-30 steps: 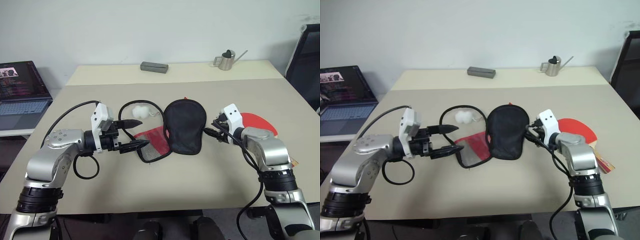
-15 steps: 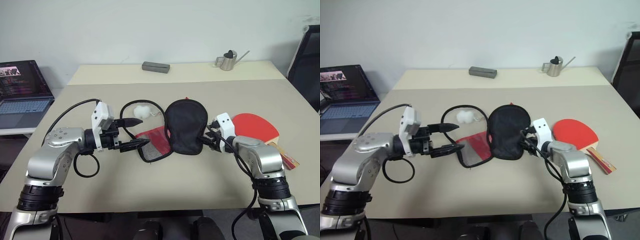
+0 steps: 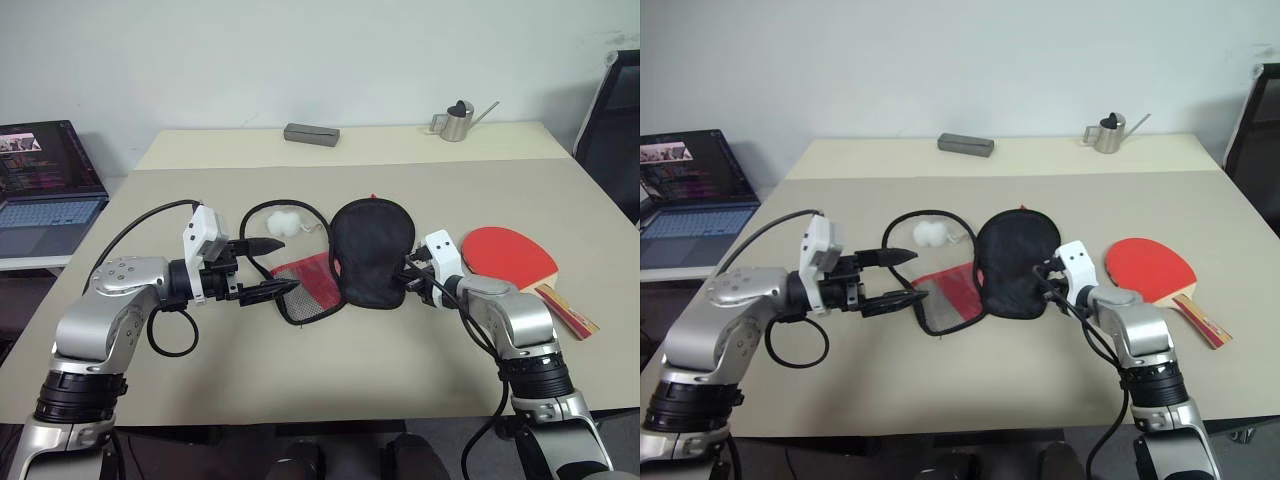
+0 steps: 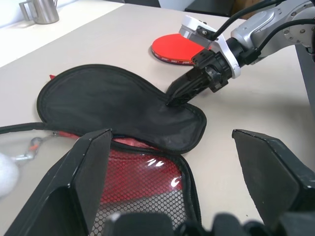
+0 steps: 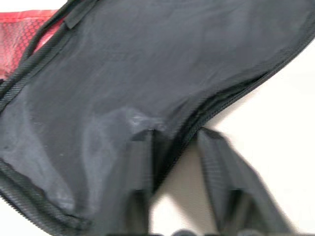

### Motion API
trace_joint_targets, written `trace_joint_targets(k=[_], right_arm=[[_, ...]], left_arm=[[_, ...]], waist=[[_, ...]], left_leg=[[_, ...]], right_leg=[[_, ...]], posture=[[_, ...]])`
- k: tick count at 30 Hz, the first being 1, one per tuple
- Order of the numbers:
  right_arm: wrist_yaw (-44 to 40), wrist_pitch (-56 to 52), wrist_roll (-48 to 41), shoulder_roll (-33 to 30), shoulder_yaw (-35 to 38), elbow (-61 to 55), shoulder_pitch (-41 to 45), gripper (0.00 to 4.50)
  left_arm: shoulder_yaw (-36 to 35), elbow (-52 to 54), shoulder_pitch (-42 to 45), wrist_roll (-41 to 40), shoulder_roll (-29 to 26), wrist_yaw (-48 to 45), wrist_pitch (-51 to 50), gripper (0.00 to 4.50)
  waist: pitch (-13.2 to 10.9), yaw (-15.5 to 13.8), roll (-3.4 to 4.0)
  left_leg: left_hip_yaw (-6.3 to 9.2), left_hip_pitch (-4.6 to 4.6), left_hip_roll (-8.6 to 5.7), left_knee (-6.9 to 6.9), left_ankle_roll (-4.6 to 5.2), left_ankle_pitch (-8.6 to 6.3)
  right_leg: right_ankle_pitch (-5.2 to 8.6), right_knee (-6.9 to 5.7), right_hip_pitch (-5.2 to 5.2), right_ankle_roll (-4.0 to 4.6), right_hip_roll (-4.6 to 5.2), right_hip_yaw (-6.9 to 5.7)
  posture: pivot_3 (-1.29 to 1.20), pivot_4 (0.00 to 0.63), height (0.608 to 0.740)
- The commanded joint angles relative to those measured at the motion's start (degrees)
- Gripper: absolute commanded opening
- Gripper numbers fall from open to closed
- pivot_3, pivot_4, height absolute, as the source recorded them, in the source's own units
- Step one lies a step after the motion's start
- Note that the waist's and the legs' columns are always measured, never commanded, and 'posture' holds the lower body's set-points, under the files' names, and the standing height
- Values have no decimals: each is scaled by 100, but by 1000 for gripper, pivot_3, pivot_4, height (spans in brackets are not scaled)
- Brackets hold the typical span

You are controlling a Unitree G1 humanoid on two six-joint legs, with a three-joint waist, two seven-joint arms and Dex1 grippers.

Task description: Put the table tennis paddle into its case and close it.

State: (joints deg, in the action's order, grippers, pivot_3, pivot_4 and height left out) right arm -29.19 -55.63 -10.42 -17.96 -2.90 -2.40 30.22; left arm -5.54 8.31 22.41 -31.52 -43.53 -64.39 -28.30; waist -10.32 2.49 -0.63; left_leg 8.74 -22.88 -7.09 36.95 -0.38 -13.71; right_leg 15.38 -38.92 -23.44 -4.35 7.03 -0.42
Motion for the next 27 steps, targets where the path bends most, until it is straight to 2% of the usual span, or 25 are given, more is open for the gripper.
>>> trace_joint_targets(k=[1,8,19,27], right_arm=[[-25,119,-69,-23,-66,-28,117,44],[-148,286,18,-274,-133,258,350,44],[-687,978,249,-1117,-277,1345,1058,44],[-919,1129,307,-1011,-512,1611,1243,44]], left_arm=[[-129,126,-18,-16,-103,-18,94,4269],[-116,188,-84,2,-122,-28,104,4269],[-55,181,-49,31,-141,-97,116,4269],[-42,141,0,57,-131,-125,118,4269]], waist=[[0,0,0],[0,-2,-1],[-1,-20,-3],[-2,-16,-4]], left_leg=[[0,0,0,0,0,0],[0,0,0,0,0,0],[-1,-1,-1,-2,1,-1],[-1,-1,0,-2,0,0]], right_leg=[[0,0,0,0,0,0],[0,1,1,0,0,-1],[0,6,2,0,1,-3],[0,6,2,0,1,-3]], posture=[[0,150,740],[0,150,740],[0,150,740],[0,150,740]])
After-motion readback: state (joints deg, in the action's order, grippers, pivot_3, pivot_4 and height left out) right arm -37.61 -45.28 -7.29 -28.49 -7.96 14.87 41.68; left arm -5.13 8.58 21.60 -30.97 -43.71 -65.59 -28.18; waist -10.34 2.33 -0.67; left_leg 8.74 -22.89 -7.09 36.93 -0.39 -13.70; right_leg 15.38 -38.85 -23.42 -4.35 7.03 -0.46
